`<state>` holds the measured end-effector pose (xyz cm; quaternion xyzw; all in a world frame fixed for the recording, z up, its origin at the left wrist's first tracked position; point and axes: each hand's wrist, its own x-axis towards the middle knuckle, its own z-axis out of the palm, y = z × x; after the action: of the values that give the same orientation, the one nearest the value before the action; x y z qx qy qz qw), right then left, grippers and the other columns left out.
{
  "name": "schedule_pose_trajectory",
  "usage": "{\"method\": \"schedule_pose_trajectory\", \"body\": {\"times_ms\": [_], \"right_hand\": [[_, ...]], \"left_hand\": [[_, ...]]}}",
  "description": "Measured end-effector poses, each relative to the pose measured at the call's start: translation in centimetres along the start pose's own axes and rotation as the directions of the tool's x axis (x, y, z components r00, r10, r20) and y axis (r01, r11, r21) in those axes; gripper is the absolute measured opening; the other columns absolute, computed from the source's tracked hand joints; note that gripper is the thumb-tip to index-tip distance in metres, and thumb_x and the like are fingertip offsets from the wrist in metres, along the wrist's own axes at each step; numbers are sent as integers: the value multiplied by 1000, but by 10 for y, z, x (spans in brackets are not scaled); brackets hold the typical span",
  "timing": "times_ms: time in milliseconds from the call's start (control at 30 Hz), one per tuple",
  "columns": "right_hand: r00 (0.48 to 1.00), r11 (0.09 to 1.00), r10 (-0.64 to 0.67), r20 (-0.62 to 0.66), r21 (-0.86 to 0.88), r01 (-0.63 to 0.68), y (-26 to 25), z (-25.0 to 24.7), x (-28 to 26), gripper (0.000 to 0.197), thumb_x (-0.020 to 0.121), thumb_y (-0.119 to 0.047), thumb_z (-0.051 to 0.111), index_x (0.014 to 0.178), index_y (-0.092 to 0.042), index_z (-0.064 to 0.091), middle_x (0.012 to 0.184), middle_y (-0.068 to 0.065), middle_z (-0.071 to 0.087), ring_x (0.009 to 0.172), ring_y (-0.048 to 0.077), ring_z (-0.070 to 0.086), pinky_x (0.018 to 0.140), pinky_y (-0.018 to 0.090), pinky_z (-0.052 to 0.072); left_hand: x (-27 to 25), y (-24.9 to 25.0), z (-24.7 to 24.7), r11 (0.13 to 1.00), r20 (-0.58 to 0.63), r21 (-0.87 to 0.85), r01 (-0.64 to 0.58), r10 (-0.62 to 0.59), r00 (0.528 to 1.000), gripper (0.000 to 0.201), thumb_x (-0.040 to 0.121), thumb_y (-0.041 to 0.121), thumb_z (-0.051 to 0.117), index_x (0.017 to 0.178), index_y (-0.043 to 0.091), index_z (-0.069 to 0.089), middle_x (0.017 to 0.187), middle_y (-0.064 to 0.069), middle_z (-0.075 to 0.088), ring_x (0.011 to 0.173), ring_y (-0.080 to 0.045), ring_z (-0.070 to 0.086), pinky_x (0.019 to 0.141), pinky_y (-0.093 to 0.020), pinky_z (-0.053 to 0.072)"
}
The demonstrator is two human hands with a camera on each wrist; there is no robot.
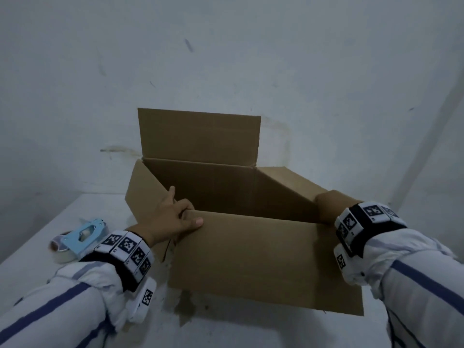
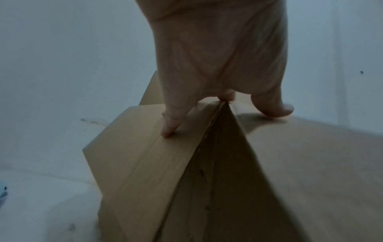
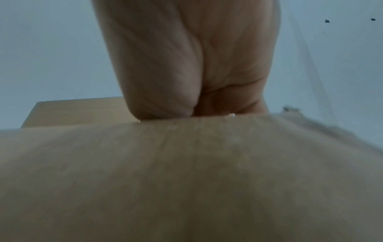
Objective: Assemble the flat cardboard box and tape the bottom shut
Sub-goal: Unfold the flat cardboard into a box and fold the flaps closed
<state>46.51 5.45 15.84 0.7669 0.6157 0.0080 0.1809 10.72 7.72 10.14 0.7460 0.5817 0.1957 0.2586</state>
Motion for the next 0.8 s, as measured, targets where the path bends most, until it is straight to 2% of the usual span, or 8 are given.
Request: {"method": "schedule_pose_trajectory", "body": {"times_ms": [167,300,367,500,600,667,733,800], "right_hand": [[999,996,-16,-39,86,19,8,-1,-7,35,90,-26,54,121,-11,60,121,12,63,113,28,60,89,33,48],[999,997,-19,-51,78,23,13,-3,-16,31,93,-23,50,117,-8,62,117,10,65,108,25,62,87,28,48],[996,997,-26,-87,75,32,14,-3,-18,28,93,-21,48,110,-6,65,102,9,66,93,24,63,79,27,47],[991,997,9,-134,80,2,10,3,-18,17,92,-17,49,90,-8,63,71,3,52,70,21,52,65,25,41],[984,987,56,-170,155,-30,4,10,-19,12,92,-11,48,90,-9,61,83,7,57,75,22,52,69,26,41],[979,972,98,-180,228,-56,2,12,-23,12,92,-19,51,84,-11,52,87,9,56,78,23,51,72,29,42],[977,950,140,-162,299,-87,2,15,-27,25,89,-33,57,78,-12,48,78,4,52,79,23,51,73,30,42],[976,927,152,-159,365,-85,-2,19,-29,26,87,-35,59,76,-15,47,69,-1,45,78,22,51,71,30,40]], "left_hand": [[-9,11,1,999,-91,-35,31,-34,995,23,74,41,74,74,31,53,160,-7,2,147,-30,3,114,-48,21],[-13,11,-10,999,-105,-37,15,-18,994,23,74,36,75,73,28,53,158,-7,12,147,-26,6,114,-47,22],[-19,9,-17,1000,-109,-9,11,-12,994,23,74,36,75,75,26,55,155,-9,19,146,-28,14,112,-46,26],[-34,0,-26,999,-118,33,9,-5,993,21,76,31,74,75,24,54,153,-7,23,141,-26,24,108,-42,31],[-38,-10,-26,999,-100,51,-5,10,995,21,77,31,72,74,24,53,153,-5,27,142,-23,25,106,-40,32],[-37,-15,-27,998,-106,55,1,5,994,21,78,32,71,74,24,53,153,-5,28,140,-22,27,105,-40,33],[-32,-18,-29,999,-123,46,2,4,992,21,79,32,71,74,23,53,152,-5,29,139,-22,29,104,-39,33],[-28,-18,-32,999,-124,46,-12,17,992,21,79,31,72,74,23,53,151,-6,30,140,-22,29,104,-39,33]]}}
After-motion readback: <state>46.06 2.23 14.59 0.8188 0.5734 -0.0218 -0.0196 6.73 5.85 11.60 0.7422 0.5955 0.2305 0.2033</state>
